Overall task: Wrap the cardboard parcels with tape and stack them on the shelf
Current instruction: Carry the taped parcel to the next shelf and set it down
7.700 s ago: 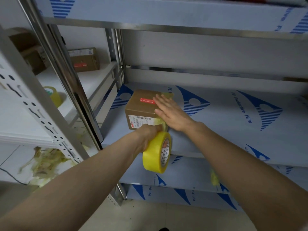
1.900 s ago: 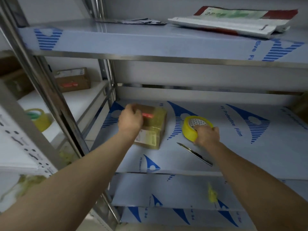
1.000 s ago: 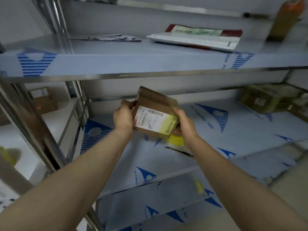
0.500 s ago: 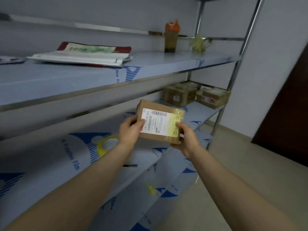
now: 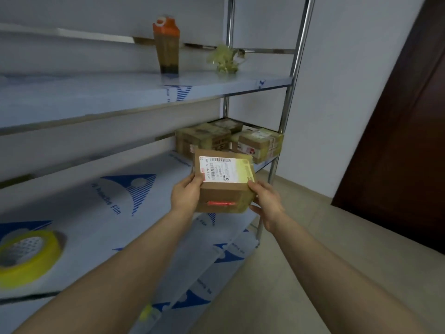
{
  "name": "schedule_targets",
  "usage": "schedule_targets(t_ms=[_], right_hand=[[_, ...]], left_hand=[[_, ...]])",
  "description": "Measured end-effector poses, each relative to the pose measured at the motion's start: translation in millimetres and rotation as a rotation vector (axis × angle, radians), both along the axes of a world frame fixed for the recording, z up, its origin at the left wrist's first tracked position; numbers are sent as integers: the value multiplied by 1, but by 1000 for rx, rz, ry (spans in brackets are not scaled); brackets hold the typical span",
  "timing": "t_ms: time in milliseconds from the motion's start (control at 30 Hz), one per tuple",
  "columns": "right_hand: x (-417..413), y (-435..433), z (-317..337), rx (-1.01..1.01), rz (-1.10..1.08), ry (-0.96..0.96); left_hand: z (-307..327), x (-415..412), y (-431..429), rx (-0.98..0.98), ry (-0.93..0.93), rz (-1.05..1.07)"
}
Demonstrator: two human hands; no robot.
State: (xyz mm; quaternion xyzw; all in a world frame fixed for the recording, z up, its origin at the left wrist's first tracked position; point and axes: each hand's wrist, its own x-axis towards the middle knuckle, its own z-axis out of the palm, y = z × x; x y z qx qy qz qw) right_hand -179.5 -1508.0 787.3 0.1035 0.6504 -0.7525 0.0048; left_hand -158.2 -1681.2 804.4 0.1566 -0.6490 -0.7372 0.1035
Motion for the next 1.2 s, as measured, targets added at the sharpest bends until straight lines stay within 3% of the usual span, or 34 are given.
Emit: schedule_targets(t_ms=[400,633,767,1067,1200], right_hand=[[-122,82,-23,90,-15,42],[-233,80,-32,350,103,129],[-294,76,-24,591,229,145],[-378,79,-20,768,452,147],[-407,76,-18,1031,649,222]], left_hand=[[-19,-112,90,-134,-9,84],[-34,-216,96,-183,-125,227],[-41,-271,94,-118,-183,329],[-57,-344,109,-138,-205,462],[-65,-372,115,-95,-229,566]])
